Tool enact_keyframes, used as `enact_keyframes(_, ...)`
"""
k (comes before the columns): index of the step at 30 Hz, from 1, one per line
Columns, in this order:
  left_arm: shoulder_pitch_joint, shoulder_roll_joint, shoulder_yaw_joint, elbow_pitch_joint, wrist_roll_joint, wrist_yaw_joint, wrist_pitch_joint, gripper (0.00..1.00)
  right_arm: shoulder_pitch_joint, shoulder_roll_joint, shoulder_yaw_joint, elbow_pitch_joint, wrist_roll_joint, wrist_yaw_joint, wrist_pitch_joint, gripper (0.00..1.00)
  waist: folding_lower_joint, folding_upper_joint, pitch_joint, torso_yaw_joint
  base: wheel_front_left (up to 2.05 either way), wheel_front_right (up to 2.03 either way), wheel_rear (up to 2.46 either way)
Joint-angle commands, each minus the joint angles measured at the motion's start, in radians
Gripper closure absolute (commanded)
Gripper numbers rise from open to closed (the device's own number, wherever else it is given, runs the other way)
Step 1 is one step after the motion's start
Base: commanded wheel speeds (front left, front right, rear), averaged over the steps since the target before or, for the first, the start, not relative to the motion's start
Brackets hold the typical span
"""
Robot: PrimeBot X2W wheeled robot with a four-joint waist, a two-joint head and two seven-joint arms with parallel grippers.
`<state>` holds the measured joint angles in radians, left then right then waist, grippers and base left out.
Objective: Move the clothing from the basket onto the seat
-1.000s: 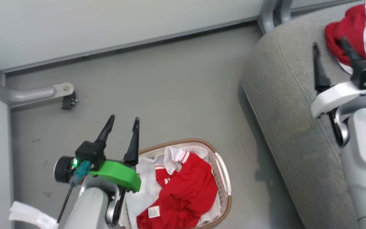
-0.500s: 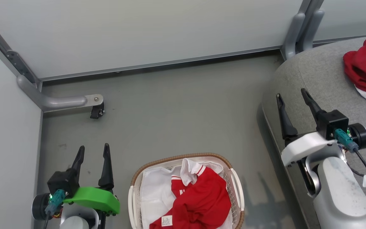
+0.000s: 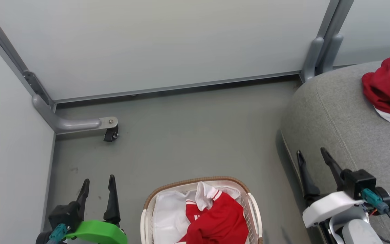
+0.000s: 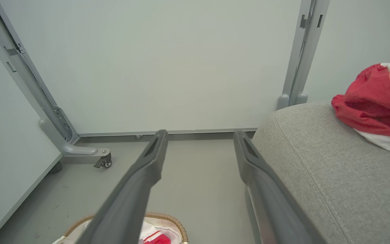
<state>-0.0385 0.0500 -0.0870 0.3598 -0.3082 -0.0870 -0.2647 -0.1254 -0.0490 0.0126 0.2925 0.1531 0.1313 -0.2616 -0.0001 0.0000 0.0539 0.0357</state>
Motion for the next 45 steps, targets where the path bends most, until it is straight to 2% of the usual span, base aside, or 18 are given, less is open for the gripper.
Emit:
enact_keyframes(1,0.019,0.001,0.004,-0.006,-0.008,0.005,0.001,0.0,0.019,-0.003,0.005,-0.006,0.008,-0.001,-0.005,0.0,0.0001,0.0,-0.013,0.0,0.0,0.0,0.0)
enact_keyframes(33,0.023,0.001,-0.012,0.015,-0.003,-0.003,0.001,0.0,0.027,-0.003,0.045,0.004,-0.005,-0.001,-0.005,0.0,0.0001,0.0,-0.024,-0.005,0.0,0.0,0.0)
enact_keyframes(39,-0.013,0.001,-0.044,0.027,0.017,-0.011,0.001,0.0,0.004,-0.003,0.047,0.003,-0.016,-0.001,-0.005,0.0,0.0001,0.0,0.003,-0.013,0.0,0.0,0.0)
enact_keyframes(45,-0.107,0.001,-0.134,0.097,0.066,-0.028,0.001,0.0,-0.042,-0.003,0.03,-0.022,-0.037,-0.001,-0.005,0.0,0.0001,0.0,0.069,-0.031,0.0,0.0,0.0)
